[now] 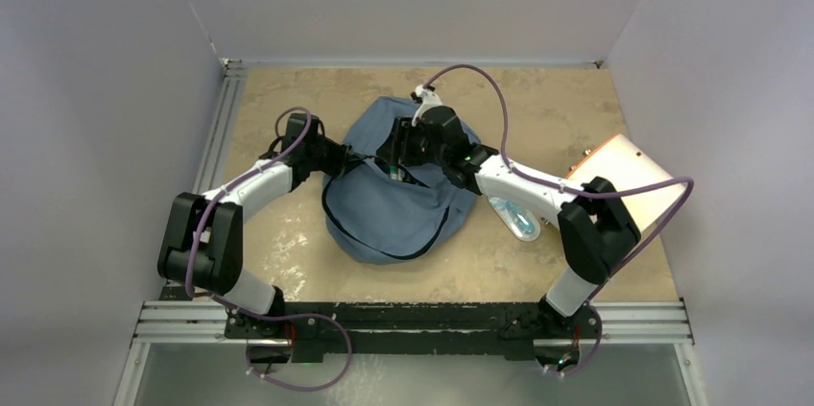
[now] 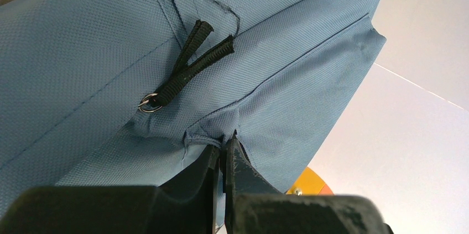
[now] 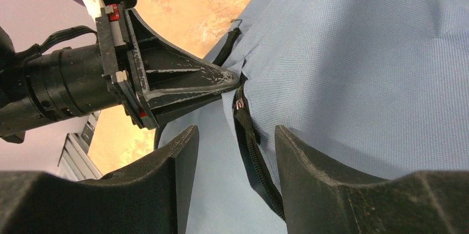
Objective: Pack the student bag
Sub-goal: Zip the student bag at the center of the board.
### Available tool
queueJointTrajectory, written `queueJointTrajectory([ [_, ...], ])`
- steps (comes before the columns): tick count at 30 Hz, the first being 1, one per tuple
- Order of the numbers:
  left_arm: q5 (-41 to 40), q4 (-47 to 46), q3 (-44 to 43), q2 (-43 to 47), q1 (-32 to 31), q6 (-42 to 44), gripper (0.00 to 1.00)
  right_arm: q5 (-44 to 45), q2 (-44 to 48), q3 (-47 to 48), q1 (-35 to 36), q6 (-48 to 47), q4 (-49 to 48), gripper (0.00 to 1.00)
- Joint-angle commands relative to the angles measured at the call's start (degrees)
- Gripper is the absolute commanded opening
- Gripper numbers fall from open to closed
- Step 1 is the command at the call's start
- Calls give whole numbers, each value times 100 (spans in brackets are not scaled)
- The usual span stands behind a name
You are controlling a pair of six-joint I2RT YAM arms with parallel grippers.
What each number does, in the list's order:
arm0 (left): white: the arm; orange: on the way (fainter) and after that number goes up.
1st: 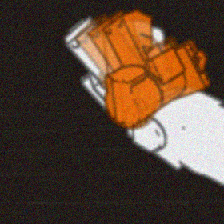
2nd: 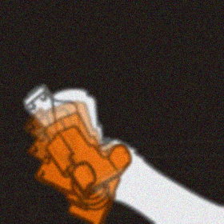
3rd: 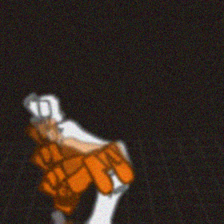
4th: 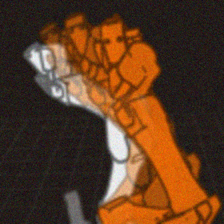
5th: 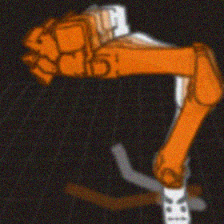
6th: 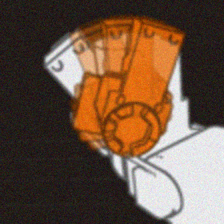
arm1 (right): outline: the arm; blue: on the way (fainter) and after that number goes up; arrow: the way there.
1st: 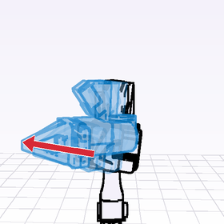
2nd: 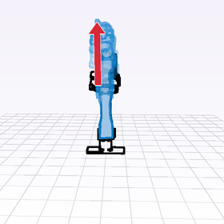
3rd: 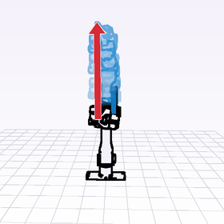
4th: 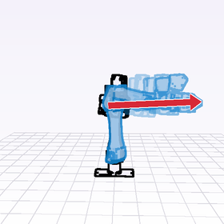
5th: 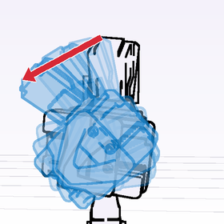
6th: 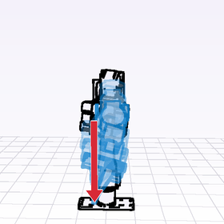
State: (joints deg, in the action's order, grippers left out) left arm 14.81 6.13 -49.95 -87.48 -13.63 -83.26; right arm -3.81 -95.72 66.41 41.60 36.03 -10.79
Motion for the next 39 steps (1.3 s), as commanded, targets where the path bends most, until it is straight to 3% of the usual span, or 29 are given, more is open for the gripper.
queueJointTrajectory([
  [1,-119,13,-8,169,88,122,0,-57,-13,276,10,-7,-292,56],
  [27,-83,9,3,171,89,128,0,-370,-466,340,4,25,-421,49],
  [39,-55,-7,3,148,89,136,0,-401,-569,442,7,36,-468,34],
])
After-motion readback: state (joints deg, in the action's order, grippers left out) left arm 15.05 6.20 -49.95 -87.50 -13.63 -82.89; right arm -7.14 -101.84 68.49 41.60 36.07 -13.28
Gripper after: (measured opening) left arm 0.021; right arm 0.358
